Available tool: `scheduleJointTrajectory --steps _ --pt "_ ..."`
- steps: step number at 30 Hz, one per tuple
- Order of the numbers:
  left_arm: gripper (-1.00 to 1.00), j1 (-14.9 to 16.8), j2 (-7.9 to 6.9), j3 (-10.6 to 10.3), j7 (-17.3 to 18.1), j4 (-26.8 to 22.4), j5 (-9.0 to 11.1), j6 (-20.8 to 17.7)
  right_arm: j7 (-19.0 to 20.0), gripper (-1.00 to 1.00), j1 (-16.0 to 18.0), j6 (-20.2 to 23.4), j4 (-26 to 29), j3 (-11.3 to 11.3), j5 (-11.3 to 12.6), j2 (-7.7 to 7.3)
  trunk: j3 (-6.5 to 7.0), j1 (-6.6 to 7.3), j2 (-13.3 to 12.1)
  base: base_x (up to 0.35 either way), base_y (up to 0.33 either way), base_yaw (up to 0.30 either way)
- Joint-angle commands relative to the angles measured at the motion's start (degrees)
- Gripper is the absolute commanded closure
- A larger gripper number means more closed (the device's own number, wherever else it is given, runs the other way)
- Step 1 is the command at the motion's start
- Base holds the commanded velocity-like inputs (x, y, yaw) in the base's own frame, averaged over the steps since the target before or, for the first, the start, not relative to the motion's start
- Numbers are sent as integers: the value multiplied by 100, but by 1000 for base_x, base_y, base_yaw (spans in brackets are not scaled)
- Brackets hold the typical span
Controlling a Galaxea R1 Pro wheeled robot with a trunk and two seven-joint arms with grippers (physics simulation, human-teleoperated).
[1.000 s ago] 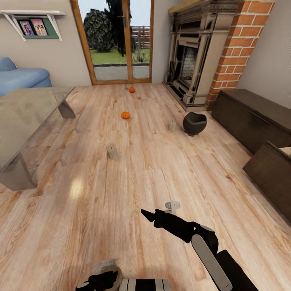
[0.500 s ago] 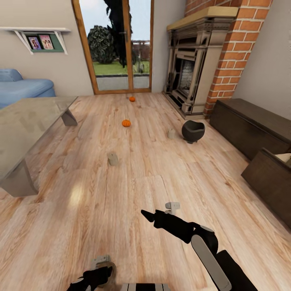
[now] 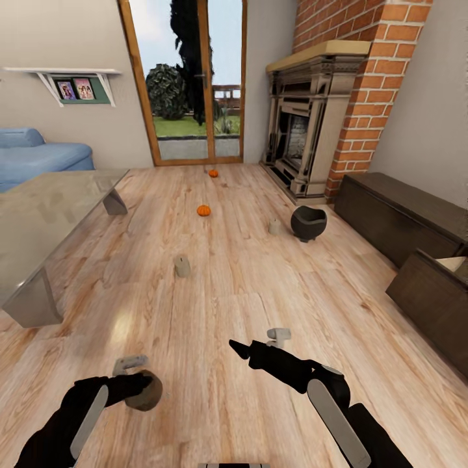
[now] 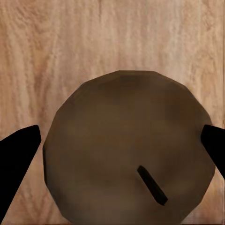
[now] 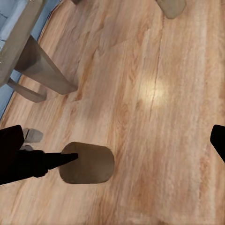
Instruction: Place each of the two pumpkins and all three candles from the living room inside a cabinet in the living room (use any cabinet), then make sure every cabinet is closed, and position the cauldron so it is next to a table in the living room.
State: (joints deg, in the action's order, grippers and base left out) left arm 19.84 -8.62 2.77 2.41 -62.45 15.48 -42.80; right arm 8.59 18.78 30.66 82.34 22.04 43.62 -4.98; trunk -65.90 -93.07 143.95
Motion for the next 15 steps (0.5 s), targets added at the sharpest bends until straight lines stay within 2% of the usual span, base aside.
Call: scheduleJointTrajectory --steps 1,7,10,11,15 --pt "100 2 -3 98 27 -161 10 -234 -1 -100 3 17 2 2 10 -3 18 3 0 0 0 0" --pt "100 -2 -8 199 27 -507 16 -832 -16 -100 3 39 16 -32 14 1 151 19 -8 0 0 0" --pt "100 -2 -8 272 27 -537 17 -955 -22 -100 3 56 22 -39 8 11 217 27 -12 0 0 0" --pt "100 0 -8 397 28 -546 17 -1014 -25 -100 3 60 12 -41 6 20 239 29 -13 0 0 0" --pt "100 1 -1 460 31 -585 17 -1277 -178 -100 3 59 -3 -48 6 30 284 34 -16 0 0 0"
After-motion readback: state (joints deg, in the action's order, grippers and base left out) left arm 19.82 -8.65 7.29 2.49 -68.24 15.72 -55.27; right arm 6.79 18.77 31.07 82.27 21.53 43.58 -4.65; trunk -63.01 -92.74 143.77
